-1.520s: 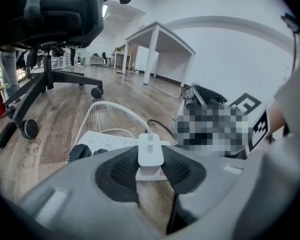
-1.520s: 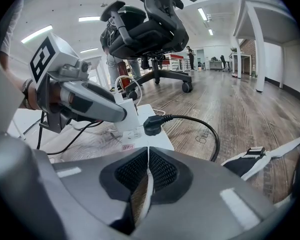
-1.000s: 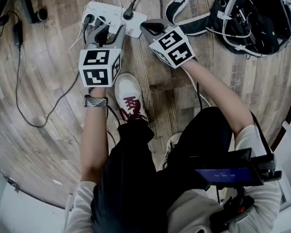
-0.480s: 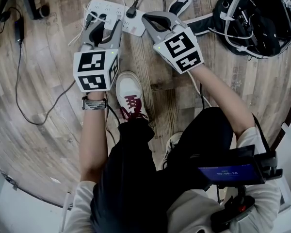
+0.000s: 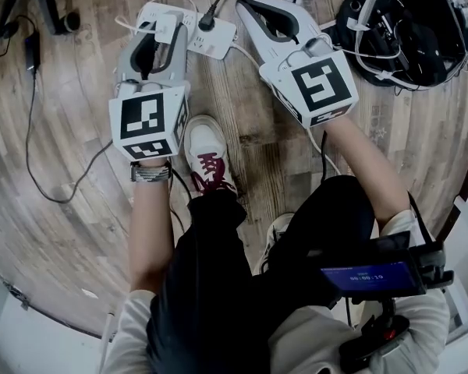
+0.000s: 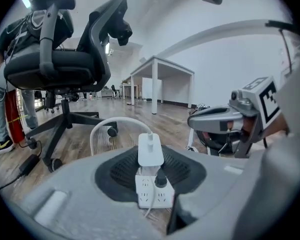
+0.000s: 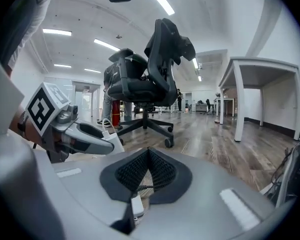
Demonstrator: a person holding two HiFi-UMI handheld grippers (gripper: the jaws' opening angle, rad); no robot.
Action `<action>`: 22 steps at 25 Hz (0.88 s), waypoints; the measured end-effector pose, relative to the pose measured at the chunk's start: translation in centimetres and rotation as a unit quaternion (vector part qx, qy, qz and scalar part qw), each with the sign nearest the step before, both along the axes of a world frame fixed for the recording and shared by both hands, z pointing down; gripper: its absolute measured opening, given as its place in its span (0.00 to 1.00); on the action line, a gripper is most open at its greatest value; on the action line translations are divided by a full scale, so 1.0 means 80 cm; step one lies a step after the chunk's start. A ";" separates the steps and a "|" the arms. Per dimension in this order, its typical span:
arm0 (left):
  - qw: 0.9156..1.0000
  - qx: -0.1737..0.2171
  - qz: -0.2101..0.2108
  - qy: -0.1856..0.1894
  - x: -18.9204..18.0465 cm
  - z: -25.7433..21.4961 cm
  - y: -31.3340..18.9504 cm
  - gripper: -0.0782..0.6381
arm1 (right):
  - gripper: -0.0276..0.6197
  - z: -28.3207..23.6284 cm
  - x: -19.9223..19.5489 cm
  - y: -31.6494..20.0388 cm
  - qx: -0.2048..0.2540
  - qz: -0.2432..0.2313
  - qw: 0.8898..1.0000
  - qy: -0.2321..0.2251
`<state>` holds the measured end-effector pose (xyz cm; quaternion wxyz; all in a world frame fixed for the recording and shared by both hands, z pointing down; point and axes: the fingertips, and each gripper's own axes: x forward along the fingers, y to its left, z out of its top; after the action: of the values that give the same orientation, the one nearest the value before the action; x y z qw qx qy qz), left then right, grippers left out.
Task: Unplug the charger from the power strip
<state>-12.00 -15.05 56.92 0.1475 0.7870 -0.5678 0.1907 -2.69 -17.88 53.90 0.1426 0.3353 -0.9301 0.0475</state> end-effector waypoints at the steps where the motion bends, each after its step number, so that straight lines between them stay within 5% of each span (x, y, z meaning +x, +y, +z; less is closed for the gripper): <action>1: 1.000 0.007 0.000 -0.001 0.001 -0.006 0.001 0.30 | 0.04 -0.006 0.002 0.000 0.006 0.003 1.000 -0.002; 22: 1.000 0.031 -0.002 -0.004 -0.003 -0.030 0.009 0.30 | 0.04 -0.016 0.004 0.004 0.006 0.012 1.000 -0.001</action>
<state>-12.24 -14.30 54.51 0.1213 0.7896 -0.5753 0.1756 -2.40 -17.56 52.61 0.1394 0.3474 -0.9262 0.0443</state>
